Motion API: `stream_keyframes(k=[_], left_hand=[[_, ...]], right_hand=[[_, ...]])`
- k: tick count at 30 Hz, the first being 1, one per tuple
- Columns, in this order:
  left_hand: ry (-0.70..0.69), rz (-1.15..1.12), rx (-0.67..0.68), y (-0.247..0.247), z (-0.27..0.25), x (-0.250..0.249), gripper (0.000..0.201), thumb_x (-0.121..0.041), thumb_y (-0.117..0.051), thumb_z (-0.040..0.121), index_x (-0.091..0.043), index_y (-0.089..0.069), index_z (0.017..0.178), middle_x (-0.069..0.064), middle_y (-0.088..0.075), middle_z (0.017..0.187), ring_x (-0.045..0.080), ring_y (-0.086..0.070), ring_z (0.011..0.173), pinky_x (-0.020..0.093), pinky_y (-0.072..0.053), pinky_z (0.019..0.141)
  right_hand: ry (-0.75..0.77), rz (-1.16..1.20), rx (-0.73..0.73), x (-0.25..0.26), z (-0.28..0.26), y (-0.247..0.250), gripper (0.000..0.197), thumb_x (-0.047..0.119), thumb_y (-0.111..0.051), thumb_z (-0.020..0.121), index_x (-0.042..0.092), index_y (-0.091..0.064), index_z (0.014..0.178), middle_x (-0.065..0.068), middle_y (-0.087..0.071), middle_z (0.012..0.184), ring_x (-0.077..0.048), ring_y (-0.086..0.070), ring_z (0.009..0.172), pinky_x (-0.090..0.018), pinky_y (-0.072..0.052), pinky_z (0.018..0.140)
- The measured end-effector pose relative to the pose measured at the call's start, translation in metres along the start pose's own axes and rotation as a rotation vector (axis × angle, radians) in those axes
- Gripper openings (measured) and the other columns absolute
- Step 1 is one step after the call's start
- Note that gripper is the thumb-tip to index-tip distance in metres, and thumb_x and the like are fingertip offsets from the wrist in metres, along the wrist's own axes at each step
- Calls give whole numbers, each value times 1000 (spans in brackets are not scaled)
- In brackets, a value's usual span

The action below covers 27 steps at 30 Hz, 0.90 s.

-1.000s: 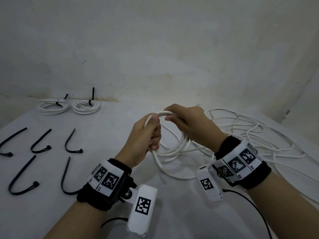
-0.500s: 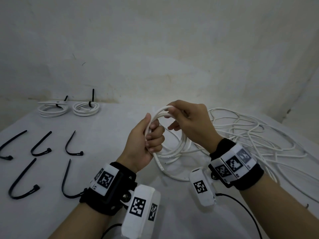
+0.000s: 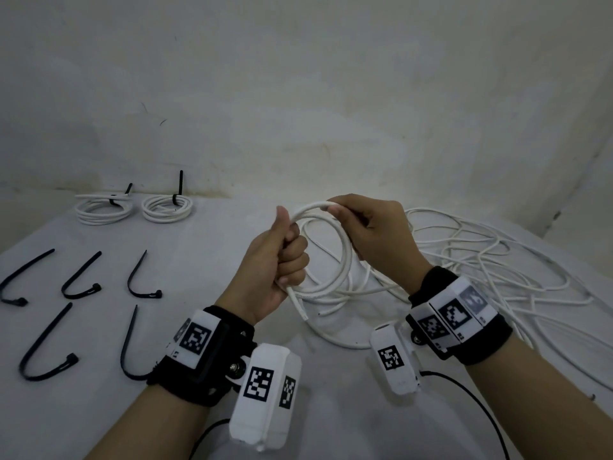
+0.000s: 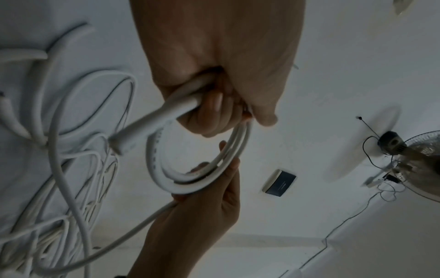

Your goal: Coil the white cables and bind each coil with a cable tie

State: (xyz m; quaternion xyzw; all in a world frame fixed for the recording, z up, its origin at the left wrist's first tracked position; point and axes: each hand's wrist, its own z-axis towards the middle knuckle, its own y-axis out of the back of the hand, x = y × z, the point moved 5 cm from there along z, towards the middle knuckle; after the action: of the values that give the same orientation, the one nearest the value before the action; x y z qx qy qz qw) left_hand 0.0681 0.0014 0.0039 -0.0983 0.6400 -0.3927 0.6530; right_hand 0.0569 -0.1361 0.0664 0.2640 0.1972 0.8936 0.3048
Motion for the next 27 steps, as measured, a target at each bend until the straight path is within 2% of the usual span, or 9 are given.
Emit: stream_keyframes(k=[3,7,10,12,13,16,18,23,27], left_hand=[[-44,22,-31,3,1,-6,36,-44,-44,85,-19,-29,64,-9,-20,44,1,-18,32,13,-15,29],[-105,-146,-139,19,7,-20,42,-36,-33,100,-21,-28,61,-10,-21,40,1,-15,30,13,-15,27],[-151,-276,-205,32,9,-32,50,-37,-33,100,-21,-32,52,-7,-21,37,8,-3,39,14,-12,27],[-161,-327,-231,37,10,-35,53,-37,-33,99,-21,-33,49,-6,-21,36,10,-4,37,14,-11,27],[-161,-338,-238,38,10,-35,53,-38,-33,99,-21,-33,49,-6,-21,36,9,-5,35,14,-11,28],[-167,-344,-245,39,11,-32,52,-38,-33,100,-21,-32,50,-7,-20,37,6,-11,29,14,-11,27],[-185,-350,-251,41,11,-33,50,-37,-33,100,-21,-30,53,-8,-20,38,5,-18,26,14,-12,27],[-259,-335,-306,52,10,-41,44,-37,-31,102,-21,-26,61,-8,-19,39,6,-18,28,15,-15,27],[-292,-250,-371,55,11,-37,42,-36,-32,102,-22,-25,64,-9,-18,41,5,-16,31,16,-17,29]], right_hand=[[-70,7,80,-5,0,2,24,26,-56,93,8,-71,89,8,-50,50,-14,-50,51,-20,-37,51],[-232,-20,387,-30,-19,17,14,17,-52,97,11,-64,92,15,-54,52,-4,-52,46,-15,-40,50],[-372,-45,507,-59,-45,45,10,17,-53,96,13,-56,87,0,-63,61,-11,-63,56,-27,-52,63],[-415,-65,482,-74,-56,64,10,17,-53,95,17,-53,85,-5,-64,67,-13,-66,65,-35,-52,72],[-422,-67,438,-78,-56,71,11,16,-53,95,20,-52,85,-6,-63,67,-12,-66,65,-32,-52,71],[-381,-33,243,-78,-46,91,10,10,-50,96,19,-49,93,-10,-60,65,-12,-62,58,-13,-47,61],[-330,-43,202,-78,-39,97,11,7,-48,96,17,-46,98,-3,-58,63,-13,-59,56,-12,-45,57],[-175,-327,548,-75,-57,60,46,-8,-45,89,37,-45,99,13,-55,79,-7,-56,68,-26,-43,64],[69,-367,666,-35,-73,27,36,-2,-51,88,30,-55,103,9,-57,96,-12,-57,85,-33,-49,71]])
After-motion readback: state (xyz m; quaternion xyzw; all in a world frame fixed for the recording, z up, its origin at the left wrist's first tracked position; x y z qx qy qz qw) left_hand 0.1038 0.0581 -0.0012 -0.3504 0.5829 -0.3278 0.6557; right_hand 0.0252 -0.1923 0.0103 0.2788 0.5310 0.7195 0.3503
